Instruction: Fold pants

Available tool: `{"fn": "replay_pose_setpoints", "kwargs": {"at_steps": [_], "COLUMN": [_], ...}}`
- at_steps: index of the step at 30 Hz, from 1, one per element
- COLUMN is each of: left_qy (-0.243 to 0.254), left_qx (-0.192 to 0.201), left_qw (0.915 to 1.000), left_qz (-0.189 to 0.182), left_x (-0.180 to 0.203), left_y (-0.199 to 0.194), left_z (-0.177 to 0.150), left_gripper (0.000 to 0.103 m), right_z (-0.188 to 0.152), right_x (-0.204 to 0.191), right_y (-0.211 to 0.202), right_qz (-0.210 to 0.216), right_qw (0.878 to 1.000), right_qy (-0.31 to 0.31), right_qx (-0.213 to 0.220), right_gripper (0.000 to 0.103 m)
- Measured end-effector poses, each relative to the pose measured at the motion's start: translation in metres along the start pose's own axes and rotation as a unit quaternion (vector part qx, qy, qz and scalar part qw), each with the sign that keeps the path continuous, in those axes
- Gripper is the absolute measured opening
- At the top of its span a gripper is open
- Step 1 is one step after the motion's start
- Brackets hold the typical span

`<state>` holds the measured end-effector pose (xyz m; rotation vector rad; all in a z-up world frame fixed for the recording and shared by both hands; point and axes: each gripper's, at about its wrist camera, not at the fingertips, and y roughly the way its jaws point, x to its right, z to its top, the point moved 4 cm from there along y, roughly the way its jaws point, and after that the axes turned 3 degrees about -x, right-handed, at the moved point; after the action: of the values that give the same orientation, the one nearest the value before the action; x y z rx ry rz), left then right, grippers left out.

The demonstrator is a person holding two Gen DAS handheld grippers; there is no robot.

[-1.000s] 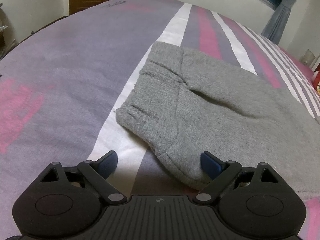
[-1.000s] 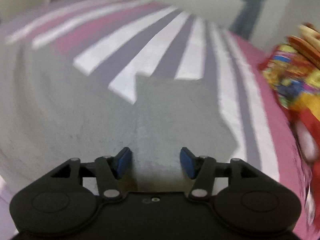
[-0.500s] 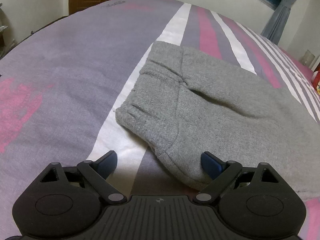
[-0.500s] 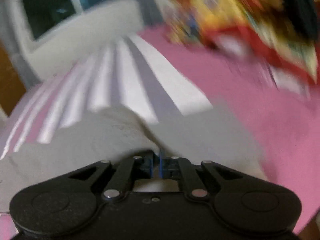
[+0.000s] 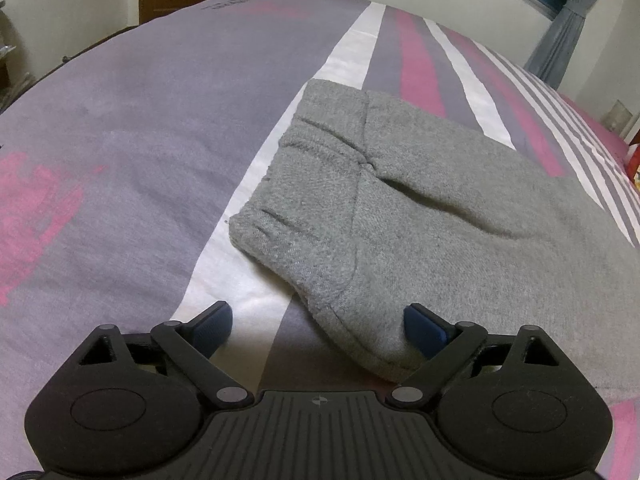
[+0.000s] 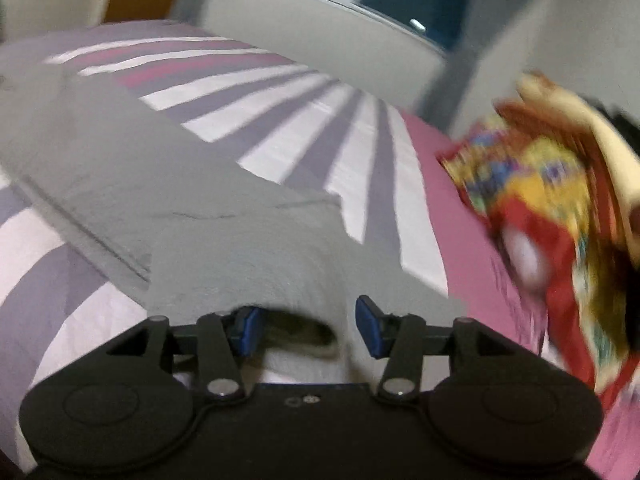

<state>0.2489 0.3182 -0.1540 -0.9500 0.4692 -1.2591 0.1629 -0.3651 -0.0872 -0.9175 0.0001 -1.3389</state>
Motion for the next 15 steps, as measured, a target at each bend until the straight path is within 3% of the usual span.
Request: {"fn": "replay_pose_setpoints", "kwargs": {"at_steps": [2,3,4,6,7,9,11,13,14,15], "left_qy": [0.001,0.001,0.002,0.002,0.002,0.004,0.004,0.005,0.005,0.006], "left_qx": [-0.003,-0.003,-0.003,-0.004,-0.004,-0.004,-0.006,-0.007,-0.009,-0.01], "left_qw": [1.0,1.0,1.0,1.0,1.0,1.0,1.0,1.0,0.9999,0.9999], "left_qz": [0.001,0.001,0.0,0.0,-0.001,-0.001,-0.001,-0.001,0.0,0.0], "left_x": [0.0,0.0,0.0,0.0,0.0,0.0,0.0,0.001,0.001,0.002], "left_y": [0.0,0.0,0.0,0.0,0.0,0.001,0.001,0.001,0.001,0.001], "left_z": [0.0,0.0,0.0,-0.001,-0.001,-0.001,-0.001,0.0,0.001,0.002], "left_gripper": [0.093,0.093,0.093,0.093,0.093,0.093,0.093,0.094,0.094,0.094], "right_z": [0.009,0.015,0.023,0.03,0.029,0.009,-0.033,-0.079,-0.096,-0.107], "right_x": [-0.006,-0.004,0.006,0.034,0.056,0.101,0.137,0.145,0.142,0.139], "right_y": [-0.001,0.0,0.003,-0.002,-0.005,-0.004,0.009,0.038,0.051,0.058], "right_qz": [-0.002,0.006,0.017,0.043,0.054,0.051,0.058,0.077,0.094,0.11], "right_qw": [0.999,0.999,1.0,0.992,0.977,0.928,0.854,0.8,0.777,0.759], "right_qy": [-0.05,-0.05,-0.01,0.119,0.204,0.368,0.516,0.594,0.618,0.639], "right_qx": [0.009,0.013,0.008,0.023,0.033,0.036,0.015,-0.04,-0.067,-0.067], "right_gripper": [0.042,0.019,0.006,0.006,0.006,0.005,0.005,0.005,0.005,0.004]}}
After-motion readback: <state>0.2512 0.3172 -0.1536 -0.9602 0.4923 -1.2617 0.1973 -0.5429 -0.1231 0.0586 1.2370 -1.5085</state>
